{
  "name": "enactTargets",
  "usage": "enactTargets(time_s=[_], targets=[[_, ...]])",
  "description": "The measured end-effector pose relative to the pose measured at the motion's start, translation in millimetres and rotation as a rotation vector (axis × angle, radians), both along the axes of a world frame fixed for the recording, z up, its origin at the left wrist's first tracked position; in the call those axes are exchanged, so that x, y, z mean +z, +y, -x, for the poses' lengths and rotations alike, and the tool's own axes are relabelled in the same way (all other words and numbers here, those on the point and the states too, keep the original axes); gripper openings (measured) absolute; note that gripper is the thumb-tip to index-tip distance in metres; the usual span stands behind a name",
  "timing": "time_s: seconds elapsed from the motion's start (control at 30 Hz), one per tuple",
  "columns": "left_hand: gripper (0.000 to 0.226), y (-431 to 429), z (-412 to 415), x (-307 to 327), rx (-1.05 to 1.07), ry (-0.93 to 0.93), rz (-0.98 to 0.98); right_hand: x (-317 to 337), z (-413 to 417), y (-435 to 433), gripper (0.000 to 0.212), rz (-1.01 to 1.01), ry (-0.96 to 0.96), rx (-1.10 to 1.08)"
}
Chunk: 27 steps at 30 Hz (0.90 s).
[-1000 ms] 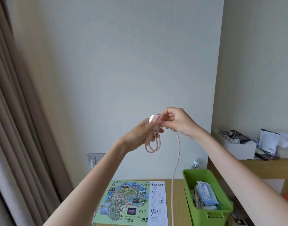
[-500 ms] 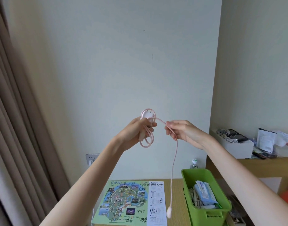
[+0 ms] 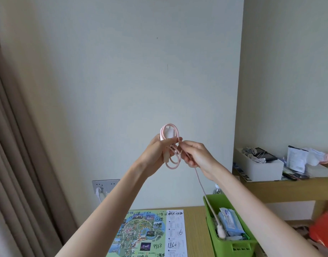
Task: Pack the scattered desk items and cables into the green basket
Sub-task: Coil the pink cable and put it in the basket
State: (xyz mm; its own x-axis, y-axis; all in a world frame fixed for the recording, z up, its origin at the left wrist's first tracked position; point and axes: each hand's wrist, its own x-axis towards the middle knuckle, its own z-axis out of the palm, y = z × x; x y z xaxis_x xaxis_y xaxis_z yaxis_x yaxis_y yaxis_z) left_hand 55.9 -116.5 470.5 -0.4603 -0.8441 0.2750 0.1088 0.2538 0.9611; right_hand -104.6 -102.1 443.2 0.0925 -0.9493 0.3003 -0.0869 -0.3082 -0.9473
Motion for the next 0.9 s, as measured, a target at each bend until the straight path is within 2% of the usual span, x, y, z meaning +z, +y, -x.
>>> enactTargets(time_s=[0.17,0.33,0.47,0.57,0.67,0.9], targets=[[0.011,3.6,13.0,-3.2,0.095,-0.021,0.126,-2.9,4.3,3.4,0.04,-0.021,0.003,-0.021],[0.038,1.0,25.0,-11.6,0.298,-0.025,0.118,-7.5,13.7,3.8,0.035,-0.06,0.065,0.062],[0.024,-0.9,25.7,-6.1,0.296,-0.001,0.126,-14.4,30.2,3.7,0.026,-0.096,0.02,0.101],[0.011,-2.1,24.8,-3.0,0.236,0.11,0.053,-21.9,44.3,5.1,0.016,-0.119,-0.025,0.146],[0.007,-3.8,24.4,-1.0,0.225,0.179,0.036,-29.7,56.8,7.0,0.013,-0.142,0.022,0.163],[0.038,-16.6,16.8,-3.9,0.374,0.028,0.085,-30.5,84.2,12.6,0.009,-0.12,0.18,0.055]])
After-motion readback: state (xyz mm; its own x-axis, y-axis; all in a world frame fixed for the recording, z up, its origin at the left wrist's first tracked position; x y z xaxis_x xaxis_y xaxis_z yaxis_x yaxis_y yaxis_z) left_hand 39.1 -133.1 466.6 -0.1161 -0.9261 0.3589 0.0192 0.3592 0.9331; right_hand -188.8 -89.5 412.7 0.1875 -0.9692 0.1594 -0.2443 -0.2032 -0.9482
